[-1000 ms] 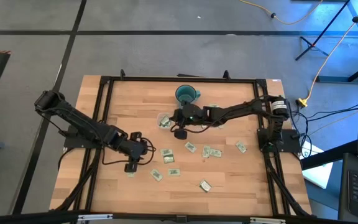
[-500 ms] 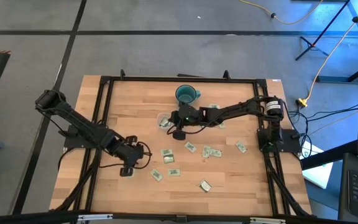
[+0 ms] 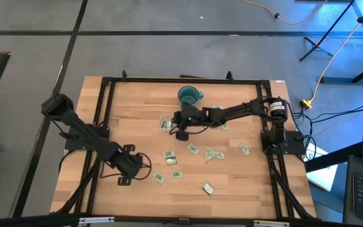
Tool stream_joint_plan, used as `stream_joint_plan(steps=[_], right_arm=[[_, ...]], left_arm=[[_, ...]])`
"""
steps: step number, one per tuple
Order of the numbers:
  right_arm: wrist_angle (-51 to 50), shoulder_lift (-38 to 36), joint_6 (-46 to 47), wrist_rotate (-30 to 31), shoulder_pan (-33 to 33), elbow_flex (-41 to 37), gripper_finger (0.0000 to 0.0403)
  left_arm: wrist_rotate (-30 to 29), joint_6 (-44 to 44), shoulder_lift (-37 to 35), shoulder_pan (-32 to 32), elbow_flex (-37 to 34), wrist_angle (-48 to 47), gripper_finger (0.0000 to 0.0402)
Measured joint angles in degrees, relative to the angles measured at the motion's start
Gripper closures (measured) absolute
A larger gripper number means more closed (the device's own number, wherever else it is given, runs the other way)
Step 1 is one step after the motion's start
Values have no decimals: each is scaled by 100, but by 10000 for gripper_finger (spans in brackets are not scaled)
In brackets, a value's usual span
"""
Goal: Pick and place Stevia / Truvia into bins
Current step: Put the green stevia packet into the transparent container
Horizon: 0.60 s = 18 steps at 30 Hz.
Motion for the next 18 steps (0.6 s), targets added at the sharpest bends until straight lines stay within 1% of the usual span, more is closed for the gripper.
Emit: stream_joint_plan(steps=[6, 11, 14, 18], right_arm=[[-17, 0, 37, 19, -92, 22, 345], [-32, -15, 15, 1, -82, 22, 345], [-71, -59, 11, -2, -67, 22, 345], [-538, -297, -251, -15, 54, 22, 345]], left_arm=[[139, -123, 595, -131, 0, 12, 288], [131, -146, 814, -133, 28, 11, 292], [102, -146, 832, -133, 23, 28, 306], [58, -146, 838, -129, 17, 78, 336]])
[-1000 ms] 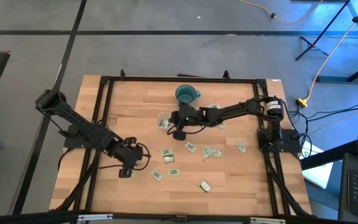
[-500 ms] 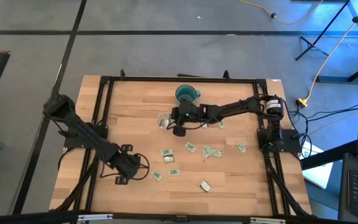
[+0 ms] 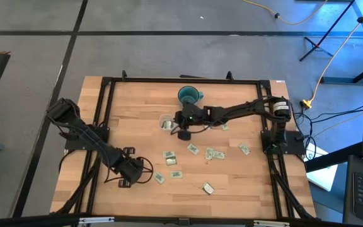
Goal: Pick and place Stevia / Truvia into bins
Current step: Put the green stevia packet into the transparent container
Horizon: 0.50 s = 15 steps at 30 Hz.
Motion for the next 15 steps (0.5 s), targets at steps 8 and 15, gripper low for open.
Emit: stream_joint_plan(steps=[8, 15], right_arm=[[-1112, -1060, -16, -388, 188, -364, 345], [-1097, -1879, 8, -1347, 192, -1424, 345]], left_arm=[[-13, 7, -31, 11, -7, 14, 394], [-86, -34, -515, 152, -51, -35, 398]])
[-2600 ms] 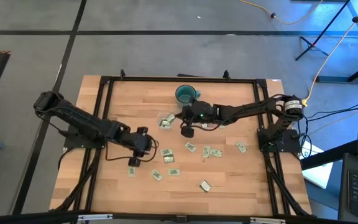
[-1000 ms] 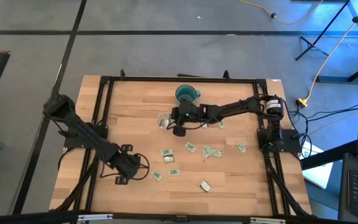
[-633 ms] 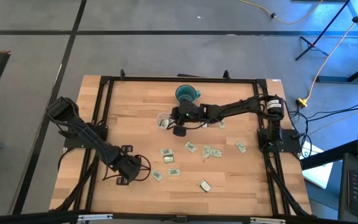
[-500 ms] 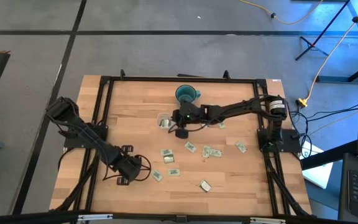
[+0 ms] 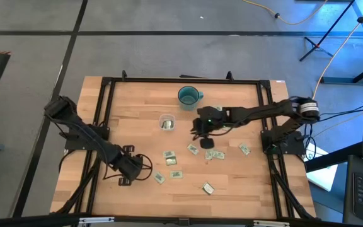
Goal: Pick and place Stevia / Truvia into bins
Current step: Put the green stevia packet into the transparent container
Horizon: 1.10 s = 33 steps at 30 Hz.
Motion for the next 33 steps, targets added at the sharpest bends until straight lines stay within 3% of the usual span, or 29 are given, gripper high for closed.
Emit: stream_joint_plan(steps=[6, 11, 22, 33], right_arm=[[95, -224, 36, 234, 13, -661, 345], [96, -188, 512, 689, -23, -885, 345], [90, -183, 754, 713, -107, -891, 344], [129, -183, 860, 869, -244, -889, 279]], left_arm=[[-802, -180, -752, 587, 16, 81, 398], [-1317, -55, -1159, 1586, 20, 252, 397], [-1031, 2404, -1148, 3704, 25, 1717, 397], [-261, 3363, -787, 4562, 36, 2205, 397]])
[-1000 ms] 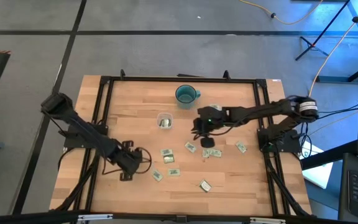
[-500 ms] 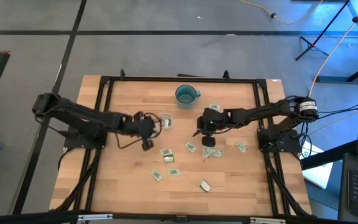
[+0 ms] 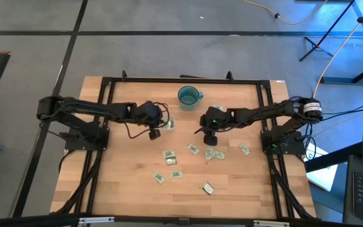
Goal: Pick and place Stevia / Truvia into bins
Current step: Put the green stevia packet into the transparent container
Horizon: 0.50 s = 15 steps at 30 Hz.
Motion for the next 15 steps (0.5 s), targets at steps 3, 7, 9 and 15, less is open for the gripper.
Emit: stream_joint_plan(steps=[3, 7, 9, 15], right_arm=[[-2, 1, -9, -4, 0, 0, 273], [0, 1, -17, -3, -4, 0, 272], [6, 1, -21, 1, -15, 0, 272], [-1, 1, -8, 2, -31, 2, 272]], left_arm=[[-5, 60, 298, 80, 0, -20, 397], [-43, 52, 581, 207, 0, 53, 397], [-85, 42, 694, 265, 0, 129, 397], [-11, 82, 892, 365, 0, 195, 395]])
